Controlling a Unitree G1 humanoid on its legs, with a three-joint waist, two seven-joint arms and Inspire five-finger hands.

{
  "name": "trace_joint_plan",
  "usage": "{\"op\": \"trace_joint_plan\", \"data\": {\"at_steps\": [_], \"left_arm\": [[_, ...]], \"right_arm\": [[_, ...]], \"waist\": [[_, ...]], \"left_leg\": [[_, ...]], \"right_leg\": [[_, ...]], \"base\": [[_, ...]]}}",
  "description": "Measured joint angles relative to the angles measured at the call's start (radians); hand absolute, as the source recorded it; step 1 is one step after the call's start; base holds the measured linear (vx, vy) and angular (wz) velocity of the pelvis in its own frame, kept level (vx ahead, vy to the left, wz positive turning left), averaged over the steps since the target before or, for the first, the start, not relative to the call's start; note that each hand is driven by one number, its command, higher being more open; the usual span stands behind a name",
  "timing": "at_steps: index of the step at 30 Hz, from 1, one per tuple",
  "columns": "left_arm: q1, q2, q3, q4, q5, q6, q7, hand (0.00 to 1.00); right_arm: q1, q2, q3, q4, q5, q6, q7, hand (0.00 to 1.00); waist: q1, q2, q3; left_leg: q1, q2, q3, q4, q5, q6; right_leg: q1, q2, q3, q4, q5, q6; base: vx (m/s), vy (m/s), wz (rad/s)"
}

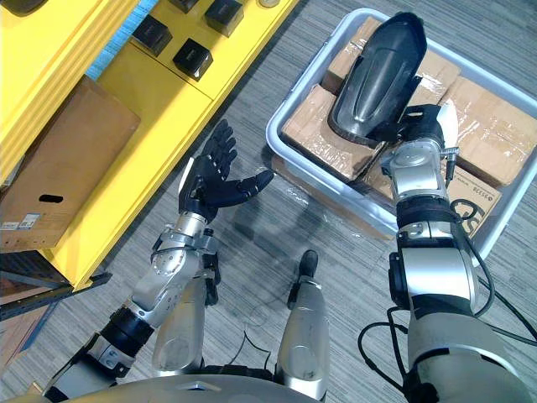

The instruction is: Walk over and take three plastic housings, then place them on the shelf

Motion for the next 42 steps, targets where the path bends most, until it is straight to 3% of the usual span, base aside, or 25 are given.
{"op": "trace_joint_plan", "data": {"at_steps": [5,7,11,14,17,22,25,27,31,35,39,42], "left_arm": [[0.001,0.001,-0.002,0.006,-0.006,-0.001,-0.006,1.00],[0.002,0.001,-0.002,0.006,-0.007,-0.001,-0.010,1.00],[0.003,0.004,-0.010,0.006,-0.036,-0.001,-0.023,1.00],[0.003,0.012,-0.030,0.006,-0.054,0.014,-0.035,1.00],[0.006,0.014,-0.049,0.006,-0.139,0.070,-0.068,1.00],[0.005,0.018,-0.071,0.006,-0.280,0.166,-0.131,1.00],[-0.019,0.017,-0.096,0.010,-0.368,0.212,-0.148,1.00],[-0.076,0.003,-0.109,0.072,-0.439,0.235,-0.157,1.00],[-0.163,-0.005,-0.104,0.169,-0.550,0.245,-0.152,1.00],[-0.209,-0.021,-0.084,0.242,-0.701,0.244,-0.174,1.00],[-0.260,-0.047,-0.040,0.274,-0.754,0.184,-0.228,1.00],[-0.300,-0.064,-0.021,0.275,-0.778,0.151,-0.246,1.00]], "right_arm": [[-0.002,0.011,-0.011,0.092,-0.012,0.019,0.028,0.00],[-0.005,0.009,-0.035,0.092,-0.013,0.029,0.003,0.00],[-0.003,0.009,-0.039,0.111,-0.009,0.013,-0.049,0.00],[-0.003,0.009,-0.038,0.111,-0.009,-0.036,-0.129,0.00],[-0.002,0.009,-0.034,0.078,-0.009,-0.090,-0.201,0.00],[0.017,0.008,-0.009,-0.069,-0.015,-0.155,-0.273,0.00],[0.039,0.008,0.012,-0.157,-0.066,-0.217,-0.326,0.00],[0.096,0.010,0.023,-0.215,-0.092,-0.257,-0.362,0.00],[0.157,0.047,0.026,-0.280,-0.132,-0.300,-0.403,0.00],[0.255,0.086,0.026,-0.359,-0.170,-0.330,-0.408,0.00],[0.357,0.152,0.026,-0.393,-0.217,-0.352,-0.406,0.00],[0.400,0.191,0.025,-0.395,-0.247,-0.367,-0.404,0.00]], "waist": [[0.005,0.015,-0.009],[0.007,0.036,-0.024],[0.023,0.043,-0.029],[0.022,0.045,-0.031],[0.012,0.044,-0.030],[-0.039,0.039,-0.027],[-0.063,0.022,-0.025],[-0.066,-0.006,-0.025],[-0.096,-0.057,-0.033],[-0.120,-0.090,-0.051],[-0.144,-0.111,-0.063],[-0.149,-0.114,-0.064]], "left_leg": [[0.032,-0.012,0.003,-0.046,0.025,0.006],[0.035,-0.013,0.004,-0.075,0.037,0.013],[0.066,-0.013,0.024,-0.131,0.068,0.016],[0.080,-0.014,0.039,-0.166,0.090,0.015],[0.112,-0.014,0.060,-0.203,0.110,0.009],[0.172,-0.012,0.082,-0.235,0.113,0.007],[0.205,-0.004,0.095,-0.240,0.107,-0.001],[0.245,0.013,0.107,-0.253,0.103,-0.007],[0.289,0.026,0.127,-0.283,0.107,-0.019],[0.338,0.028,0.165,-0.308,0.109,-0.027],[0.390,0.028,0.201,-0.322,0.103,-0.035],[0.433,0.028,0.224,-0.334,0.100,-0.040]], "right_leg": [[0.027,-0.003,-0.006,-0.028,0.015,0.004],[0.030,-0.005,-0.013,-0.048,0.028,0.006],[0.039,-0.005,-0.014,-0.053,0.030,0.005],[0.039,-0.006,-0.015,-0.057,0.032,0.007],[0.045,-0.006,-0.012,-0.060,0.033,0.008],[0.089,0.000,-0.008,-0.080,0.033,0.009],[0.119,0.013,0.001,-0.099,0.038,0.009],[0.160,0.034,0.005,-0.130,0.046,0.004],[0.196,0.064,0.017,-0.176,0.062,-0.005],[0.221,0.077,0.049,-0.204,0.070,-0.002],[0.251,0.085,0.079,-0.219,0.072,0.000],[0.277,0.089,0.098,-0.224,0.072,0.001]], "base": [[-0.01,0.001,0.03],[-0.03,0.004,0.08],[0.00,0.000,0.01],[0.03,-0.007,0.01],[0.05,-0.011,-0.10],[0.05,-0.006,-0.09],[0.03,-0.005,-0.14],[0.02,-0.012,-0.19],[0.03,-0.015,-0.17],[0.07,0.000,-0.26],[0.06,0.008,-0.22],[0.03,0.012,-0.22]]}}
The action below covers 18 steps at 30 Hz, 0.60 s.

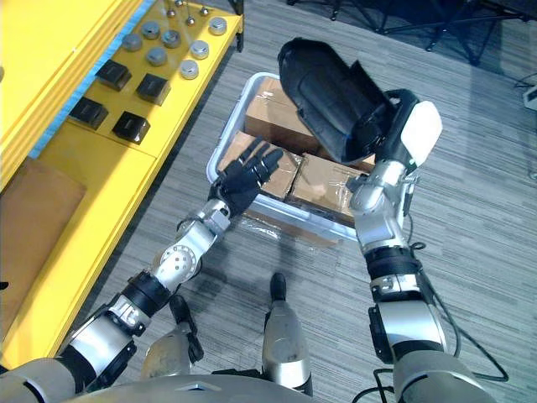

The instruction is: Walk over and take three plastic housings, then place them on the shelf

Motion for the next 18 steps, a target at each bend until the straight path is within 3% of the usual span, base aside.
{"op": "trace_joint_plan", "data": {"at_steps": [3,13,18], "left_arm": [[-0.020,-0.029,0.008,0.001,0.000,-0.021,-0.004,1.00],[-0.015,-0.065,-0.012,0.096,0.051,0.005,0.053,1.00],[-0.013,-0.098,-0.026,0.171,0.120,0.007,0.085,1.00]], "right_arm": [[0.062,0.042,0.000,-0.039,-0.002,-0.027,0.002,0.00],[0.161,0.141,0.054,-0.054,-0.040,-0.114,0.002,0.00],[0.170,0.157,0.096,-0.056,-0.079,-0.115,0.001,0.00]], "waist": [[-0.006,-0.003,-0.013],[-0.005,-0.029,-0.110],[0.004,-0.031,-0.131]], "left_leg": [[0.032,0.000,0.013,-0.012,-0.007,-0.003],[0.068,-0.001,0.036,-0.014,-0.014,-0.008],[0.084,-0.001,0.039,-0.017,-0.014,-0.008]], "right_leg": [[0.030,0.005,0.007,-0.022,0.002,0.003],[0.078,0.010,0.026,-0.087,0.034,0.003],[0.098,0.010,0.028,-0.102,0.041,0.003]], "base": [[0.00,0.011,-0.11],[0.01,0.000,-0.06],[0.00,-0.001,-0.01]]}}
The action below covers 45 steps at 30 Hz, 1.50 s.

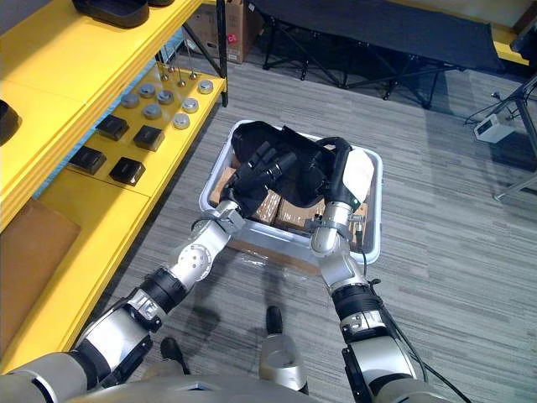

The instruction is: Walk over and take three plastic housings, then place them on the shelf

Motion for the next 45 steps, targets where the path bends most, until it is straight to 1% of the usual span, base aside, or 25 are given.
{"op": "trace_joint_plan", "data": {"at_steps": [2,5,8,11,12,15,17,18,20,21,23,25,28,30,33,35,38,40,45], "left_arm": [[0.003,-0.008,-0.003,0.017,0.001,-0.003,0.000,1.00],[0.016,-0.008,-0.010,0.027,0.039,-0.043,0.000,1.00],[0.022,-0.010,-0.010,0.031,0.039,-0.087,-0.003,1.00],[0.038,-0.011,-0.010,0.026,0.039,-0.141,-0.012,1.00],[0.038,-0.011,-0.010,0.023,0.039,-0.146,-0.012,1.00],[0.047,-0.011,-0.010,-0.035,0.042,-0.178,-0.012,1.00],[0.047,-0.011,-0.010,-0.132,0.056,-0.209,-0.002,1.00],[0.047,-0.011,-0.010,-0.154,0.077,-0.219,0.003,1.00],[0.046,-0.011,-0.011,-0.202,0.119,-0.237,0.037,1.00],[0.046,-0.012,-0.011,-0.223,0.128,-0.239,0.078,1.00],[0.046,-0.013,-0.010,-0.225,0.141,-0.237,0.129,1.00],[0.047,-0.014,-0.011,-0.222,0.139,-0.207,0.190,1.00],[0.059,-0.014,-0.007,-0.210,0.103,-0.166,0.224,1.00],[0.086,-0.014,-0.001,-0.200,0.086,-0.145,0.227,1.00],[0.094,-0.016,0.010,-0.104,0.066,-0.104,0.227,1.00],[0.104,-0.016,0.022,-0.068,0.066,-0.083,0.226,1.00],[0.124,-0.016,0.029,-0.037,0.065,-0.078,0.223,1.00],[0.124,-0.016,0.031,-0.021,0.065,-0.062,0.211,1.00],[0.123,-0.021,0.042,-0.009,0.037,-0.061,0.159,1.00]], "right_arm": [[0.014,0.001,0.000,0.000,-0.002,0.001,0.000,0.00],[0.036,0.017,-0.001,0.000,-0.002,0.023,-0.003,0.00],[0.036,0.029,-0.003,0.000,-0.002,0.062,-0.023,0.00],[0.036,0.029,-0.023,0.007,0.002,0.119,-0.031,0.00],[0.036,0.029,-0.029,0.014,0.002,0.124,-0.033,0.00],[0.035,0.028,-0.063,0.067,0.006,0.146,-0.041,0.00],[0.034,0.028,-0.088,0.113,0.011,0.171,-0.041,0.00],[0.034,0.028,-0.092,0.123,0.013,0.177,-0.041,0.00],[0.033,0.028,-0.099,0.152,0.040,0.185,-0.041,0.00],[0.033,0.028,-0.101,0.162,0.053,0.187,-0.042,0.00],[0.031,0.028,-0.103,0.164,0.065,0.187,-0.057,0.00],[0.025,0.028,-0.116,0.164,0.088,0.180,-0.096,0.00],[0.021,0.028,-0.151,0.149,0.088,0.175,-0.136,0.00],[0.021,0.028,-0.163,0.131,0.087,0.170,-0.149,0.00],[0.021,0.028,-0.169,0.119,0.081,0.155,-0.156,0.00],[0.021,0.028,-0.168,0.091,0.080,0.152,-0.156,0.00],[0.021,0.028,-0.168,0.056,0.077,0.127,-0.156,0.00],[0.021,0.028,-0.167,0.049,0.066,0.108,-0.156,0.00],[0.021,0.028,-0.150,0.049,0.047,0.079,-0.155,0.00]], "waist": [[0.004,-0.001,-0.015],[0.005,-0.005,-0.036],[0.004,-0.010,-0.040],[0.007,-0.016,-0.049],[0.009,-0.016,-0.052],[0.016,-0.020,-0.071],[0.030,-0.024,-0.076],[0.031,-0.025,-0.077],[0.034,-0.026,-0.091],[0.036,-0.025,-0.101],[0.038,-0.027,-0.111],[0.042,-0.034,-0.115],[0.049,-0.041,-0.120],[0.047,-0.047,-0.124],[0.045,-0.062,-0.133],[0.043,-0.066,-0.133],[0.035,-0.066,-0.133],[0.033,-0.068,-0.134],[0.029,-0.069,-0.134]], "left_leg": [[0.000,0.000,0.000,0.000,0.000,0.000],[0.001,0.000,0.000,0.000,0.000,0.000],[0.006,-0.001,-0.002,-0.001,0.001,0.001],[0.006,-0.001,-0.012,-0.001,0.002,0.003],[0.005,-0.002,-0.014,-0.001,0.002,0.003],[-0.001,-0.004,-0.027,-0.001,0.004,0.005],[0.000,-0.004,-0.035,-0.001,0.005,0.006],[0.000,-0.004,-0.036,-0.001,0.005,0.006],[-0.001,-0.004,-0.040,-0.001,0.006,0.006],[-0.001,-0.004,-0.042,-0.001,0.006,0.007],[-0.001,-0.004,-0.046,-0.002,0.007,0.008],[-0.002,-0.004,-0.051,-0.002,0.007,0.009],[-0.003,-0.004,-0.051,-0.002,0.009,0.011],[-0.003,-0.004,-0.049,-0.002,0.009,0.011],[-0.003,-0.004,-0.045,-0.002,0.009,0.011],[-0.003,-0.004,-0.038,-0.002,0.009,0.011],[-0.003,-0.005,-0.031,-0.002,0.009,0.010],[-0.001,-0.005,-0.029,-0.002,0.009,0.009],[0.003,-0.005,-0.023,-0.001,0.008,0.008]], "right_leg": [[0.000,0.000,0.000,0.000,0.000,0.000],[0.001,0.000,0.001,-0.002,0.003,0.000],[0.015,-0.001,-0.001,-0.020,0.012,0.002],[0.027,-0.002,-0.011,-0.029,0.014,0.003],[0.027,-0.003,-0.014,-0.029,0.014,0.003],[0.031,-0.008,-0.031,-0.029,0.014,0.003],[0.039,-0.008,-0.037,-0.030,0.014,0.003],[0.042,-0.009,-0.042,-0.030,0.014,0.003],[0.045,-0.010,-0.048,-0.030,0.014,0.003],[0.046,-0.011,-0.050,-0.030,0.014,0.003],[0.048,-0.012,-0.055,-0.030,0.013,0.003],[0.049,-0.012,-0.060,-0.029,0.013,0.003],[0.048,-0.012,-0.059,-0.030,0.009,0.007],[0.045,-0.012,-0.057,-0.029,0.008,0.007],[0.042,-0.012,-0.053,-0.029,0.008,0.007],[0.037,-0.012,-0.047,-0.029,0.009,0.007],[0.032,-0.011,-0.042,-0.029,0.013,0.004],[0.033,-0.011,-0.040,-0.028,0.014,0.004],[0.032,-0.009,-0.032,-0.028,0.015,0.004]], "base": [[0.00,0.000,0.00],[0.00,0.000,0.00],[0.00,0.000,0.00],[-0.01,-0.002,0.09],[-0.01,0.001,0.12],[0.00,0.003,0.12],[0.00,0.004,0.10],[-0.01,0.004,0.14],[-0.01,0.004,0.09],[-0.01,0.006,0.04],[-0.02,0.005,0.06],[-0.04,0.000,0.04],[-0.03,-0.001,0.01],[0.00,-0.001,-0.02],[0.00,-0.001,-0.04],[0.02,0.003,-0.08],[0.03,0.001,-0.06],[0.04,0.002,-0.03],[0.01,0.001,-0.03]]}}
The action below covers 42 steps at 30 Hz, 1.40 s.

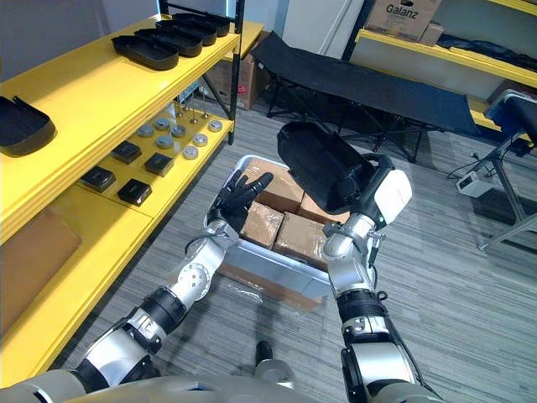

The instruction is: Walk over and take three plastic housings, then place them on the shelf

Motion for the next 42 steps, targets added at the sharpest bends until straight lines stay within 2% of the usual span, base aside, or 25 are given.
{"op": "trace_joint_plan", "data": {"at_steps": [4,7,10,17,27,34,35,42], "left_arm": [[-0.001,-0.020,0.024,0.036,-0.086,0.004,-0.070,1.00],[-0.001,-0.020,0.023,0.039,-0.129,0.018,-0.125,1.00],[-0.002,-0.020,0.011,0.039,-0.136,0.025,-0.161,1.00],[-0.008,-0.020,-0.031,0.039,-0.141,0.048,-0.161,1.00],[-0.038,-0.021,-0.040,0.078,-0.169,0.044,-0.161,1.00],[-0.039,-0.021,-0.039,0.078,-0.214,-0.009,-0.159,1.00],[-0.039,-0.024,-0.035,0.078,-0.227,-0.013,-0.159,0.00],[-0.039,-0.030,-0.026,0.078,-0.323,-0.075,-0.155,0.00]], "right_arm": [[0.000,0.002,0.019,0.000,-0.001,-0.035,0.001,0.00],[0.001,0.006,0.039,-0.021,-0.001,-0.038,0.003,0.00],[0.002,0.014,0.056,-0.033,0.000,-0.058,0.003,0.00],[0.002,0.054,0.100,-0.033,0.002,-0.079,0.003,0.00],[0.024,0.097,0.168,-0.042,0.001,-0.124,0.002,0.00],[0.114,0.155,0.177,-0.118,0.002,-0.170,-0.011,0.00],[0.131,0.160,0.180,-0.126,0.002,-0.184,-0.017,0.00],[0.171,0.179,0.216,-0.155,0.002,-0.202,-0.032,0.00]], "waist": [[-0.001,0.000,0.000],[-0.001,0.000,0.000],[-0.001,0.000,0.000],[0.000,0.000,0.000],[0.000,0.000,0.000],[-0.005,0.000,0.001],[-0.004,0.000,0.001],[-0.007,-0.002,0.002]], "left_leg": [[0.003,0.000,0.003,0.000,-0.001,-0.001],[0.003,0.000,0.006,0.000,-0.001,-0.001],[0.003,0.000,0.008,0.000,-0.001,-0.001],[0.003,-0.001,0.008,0.000,-0.001,-0.001],[0.001,-0.002,0.004,0.000,-0.001,-0.001],[0.001,-0.002,0.003,0.000,-0.002,-0.002],[0.001,-0.002,0.003,0.000,-0.002,-0.002],[0.000,-0.002,0.004,0.000,-0.002,-0.002]], "right_leg": [[0.000,0.001,0.002,0.000,0.000,0.000],[-0.002,0.000,0.004,0.000,0.000,0.000],[-0.003,0.000,0.006,0.000,0.000,0.000],[-0.003,-0.001,0.005,0.000,0.000,0.000],[-0.003,-0.002,0.002,0.000,0.000,0.000],[-0.003,-0.003,0.001,0.000,-0.001,-0.001],[-0.003,-0.003,0.001,0.000,-0.002,-0.002],[-0.004,-0.003,0.001,0.000,-0.002,-0.002]], "base": [[0.00,0.000,0.00],[0.00,0.000,0.00],[0.00,0.000,0.00],[0.00,0.000,0.00],[0.00,0.000,0.00],[0.00,0.000,0.00],[0.00,0.000,0.00],[0.00,0.000,0.00]]}}
